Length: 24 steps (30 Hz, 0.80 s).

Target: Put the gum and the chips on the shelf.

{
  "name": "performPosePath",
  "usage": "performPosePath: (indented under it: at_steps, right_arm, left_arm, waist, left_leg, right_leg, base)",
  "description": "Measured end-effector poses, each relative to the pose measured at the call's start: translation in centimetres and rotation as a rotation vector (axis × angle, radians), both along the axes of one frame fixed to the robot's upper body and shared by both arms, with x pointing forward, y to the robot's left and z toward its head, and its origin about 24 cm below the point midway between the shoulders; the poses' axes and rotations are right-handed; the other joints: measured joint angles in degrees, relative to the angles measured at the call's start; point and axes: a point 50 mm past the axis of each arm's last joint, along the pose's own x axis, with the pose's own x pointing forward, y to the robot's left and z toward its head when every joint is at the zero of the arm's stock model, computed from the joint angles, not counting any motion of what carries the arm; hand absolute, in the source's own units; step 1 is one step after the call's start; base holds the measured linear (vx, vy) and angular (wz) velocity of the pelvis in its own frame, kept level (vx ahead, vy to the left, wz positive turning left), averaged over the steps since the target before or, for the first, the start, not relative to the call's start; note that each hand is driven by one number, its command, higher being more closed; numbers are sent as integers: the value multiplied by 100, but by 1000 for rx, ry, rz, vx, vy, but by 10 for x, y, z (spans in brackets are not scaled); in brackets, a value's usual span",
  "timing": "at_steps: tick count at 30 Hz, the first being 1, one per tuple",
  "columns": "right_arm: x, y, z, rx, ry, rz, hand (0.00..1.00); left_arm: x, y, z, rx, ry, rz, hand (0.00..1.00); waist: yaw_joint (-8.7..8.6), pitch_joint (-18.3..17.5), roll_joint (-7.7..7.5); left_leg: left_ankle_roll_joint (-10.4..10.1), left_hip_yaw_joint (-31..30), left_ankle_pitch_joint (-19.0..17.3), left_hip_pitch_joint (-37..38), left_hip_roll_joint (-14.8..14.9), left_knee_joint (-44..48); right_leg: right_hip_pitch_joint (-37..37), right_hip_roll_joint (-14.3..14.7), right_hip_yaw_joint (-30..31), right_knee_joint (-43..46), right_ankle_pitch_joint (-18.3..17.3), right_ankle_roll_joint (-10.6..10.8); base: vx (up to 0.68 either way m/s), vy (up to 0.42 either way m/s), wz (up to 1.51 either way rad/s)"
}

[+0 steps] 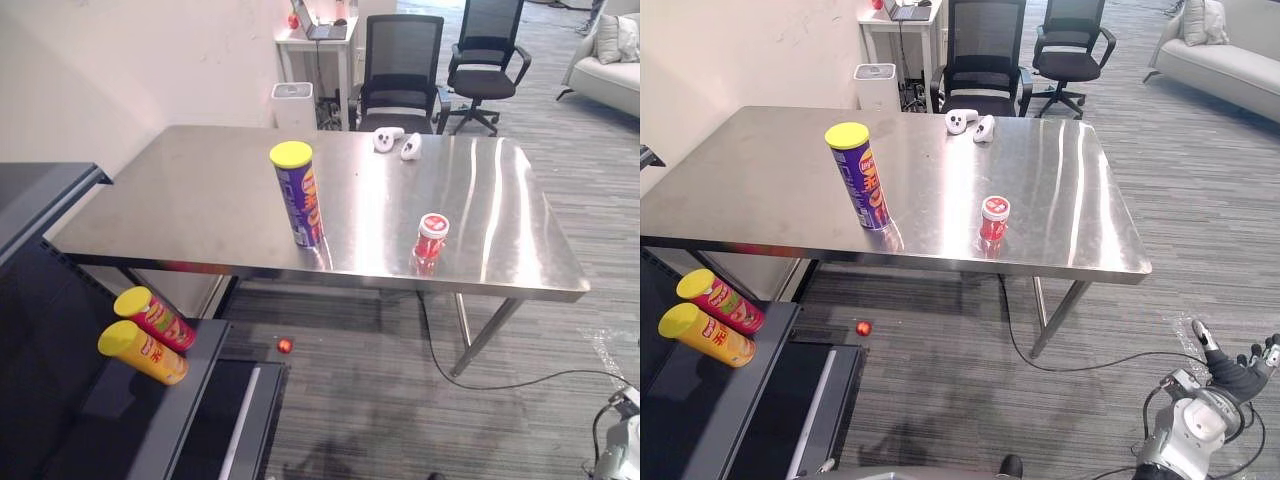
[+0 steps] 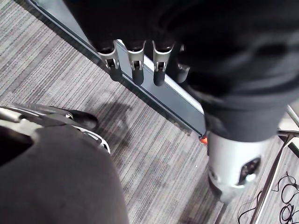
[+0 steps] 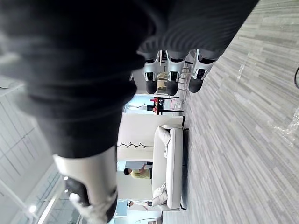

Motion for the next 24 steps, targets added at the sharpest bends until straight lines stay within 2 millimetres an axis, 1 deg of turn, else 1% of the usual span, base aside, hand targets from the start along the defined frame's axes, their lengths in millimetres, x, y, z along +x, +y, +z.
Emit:
performPosePath:
  at_steps: [3, 7, 9, 15, 16, 17, 24]
  right_arm:
    - [6, 8, 16, -80, -23, 42, 0]
    - [15, 19, 28, -127, -56, 111, 0]
    - [21, 27, 33, -153, -64, 187, 0]
    - [42, 50, 39, -190, -60, 406, 0]
    - [51, 58, 42, -221, -45, 497, 0]
    - [55, 62, 43, -235, -36, 541, 0]
    - [70, 78, 46, -268, -21, 678, 0]
  left_arm:
    - [0, -1, 0, -1, 3, -6, 0]
    - [-1, -2, 0, 4, 8, -7, 0]
    - [1, -2, 0, 13, 8, -37, 0]
    - [1, -1, 0, 11, 18, -49, 0]
    - [1, 0, 0, 14, 21, -69, 0]
    - [1, -1, 0, 12, 22, -78, 0]
    - [2, 0, 0, 7, 17, -105, 0]
  waist:
    - [2, -12, 6]
    - [6, -18, 9]
    - [18, -18, 6]
    - [21, -10, -9]
    - [33, -17, -26]
    - [49, -17, -44]
    - [145, -13, -97]
  left_leg:
    - [0, -1, 0, 0, 0, 2]
    - [1, -5, 1, -1, 2, 3]
    - [1, -13, 1, -5, 2, 4]
    - [7, -33, -6, -26, 4, 39]
    - [9, -80, -20, -81, 7, 100]
    - [10, -108, -20, -89, 11, 108]
    - [39, -255, -1, -213, -17, 150]
  right_leg:
    - [0, 0, 4, 0, 0, 1]
    - [0, 3, 1, 0, 0, 1]
    - [0, 4, -6, 1, 0, 1]
    - [0, 1, -22, 18, 0, 1]
    - [-5, -7, -62, 24, 0, 1]
    - [-3, -5, -77, 34, 0, 1]
    - [-56, -53, -196, 113, -15, -1]
  base:
    - [-11, -9, 0]
    - [0, 0, 0]
    - [0, 0, 0]
    - [0, 0, 2]
    - [0, 0, 12]
    - [-4, -5, 13]
    - [-29, -10, 9]
